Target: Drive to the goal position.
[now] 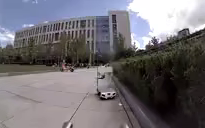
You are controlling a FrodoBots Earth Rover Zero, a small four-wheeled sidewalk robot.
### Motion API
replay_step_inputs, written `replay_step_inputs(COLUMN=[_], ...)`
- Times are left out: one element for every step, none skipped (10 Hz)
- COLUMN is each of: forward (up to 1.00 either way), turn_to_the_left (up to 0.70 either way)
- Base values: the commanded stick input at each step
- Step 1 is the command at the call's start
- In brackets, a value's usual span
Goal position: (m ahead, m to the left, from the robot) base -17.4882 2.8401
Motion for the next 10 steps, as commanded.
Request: replay_step_inputs(forward=[0.05, 0.05, 0.05, 0.05, 0.05, 0.05, 0.05, 0.05, 0.05, 0.05], turn_to_the_left=[0.0, 0.0, 0.01, 0.01, 0.01, 0.01, 0.01, 0.01, 0.01, 0.03])
